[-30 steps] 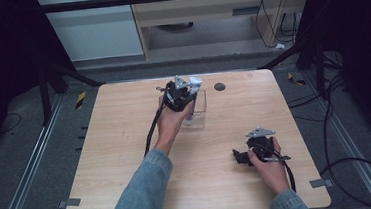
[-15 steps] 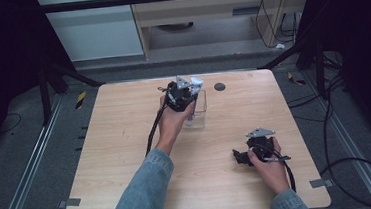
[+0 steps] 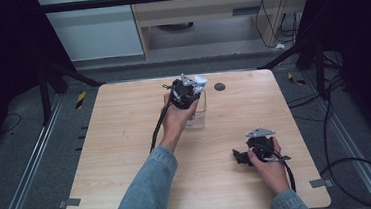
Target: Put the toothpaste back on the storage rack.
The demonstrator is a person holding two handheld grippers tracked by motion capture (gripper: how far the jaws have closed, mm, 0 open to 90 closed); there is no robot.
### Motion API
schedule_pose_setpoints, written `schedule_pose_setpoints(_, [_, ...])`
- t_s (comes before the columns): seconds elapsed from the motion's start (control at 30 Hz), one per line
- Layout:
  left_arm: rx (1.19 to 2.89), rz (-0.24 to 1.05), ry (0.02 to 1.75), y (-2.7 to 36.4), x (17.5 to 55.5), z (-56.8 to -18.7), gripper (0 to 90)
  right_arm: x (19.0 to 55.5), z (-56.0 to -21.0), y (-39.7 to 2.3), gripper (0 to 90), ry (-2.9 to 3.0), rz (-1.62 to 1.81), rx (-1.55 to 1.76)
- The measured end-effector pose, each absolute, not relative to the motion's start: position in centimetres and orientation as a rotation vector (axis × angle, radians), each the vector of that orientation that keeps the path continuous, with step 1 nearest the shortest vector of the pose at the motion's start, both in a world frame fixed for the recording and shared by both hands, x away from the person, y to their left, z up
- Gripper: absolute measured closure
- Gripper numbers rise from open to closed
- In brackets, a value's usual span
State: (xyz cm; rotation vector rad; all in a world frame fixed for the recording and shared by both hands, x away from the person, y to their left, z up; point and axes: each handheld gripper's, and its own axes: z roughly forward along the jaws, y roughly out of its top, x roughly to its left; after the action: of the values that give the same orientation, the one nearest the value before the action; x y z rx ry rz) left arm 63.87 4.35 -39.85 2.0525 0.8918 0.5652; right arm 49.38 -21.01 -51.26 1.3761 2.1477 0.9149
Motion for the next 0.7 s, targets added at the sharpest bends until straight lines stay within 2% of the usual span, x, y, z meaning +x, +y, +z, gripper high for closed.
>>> schedule_pose_setpoints(0.7, [2.07, 0.557, 0.908, 2.8, 64.7, -40.0, 74.7, 49.4, -51.3, -21.0, 0.6, 2.148, 0.915, 1.375])
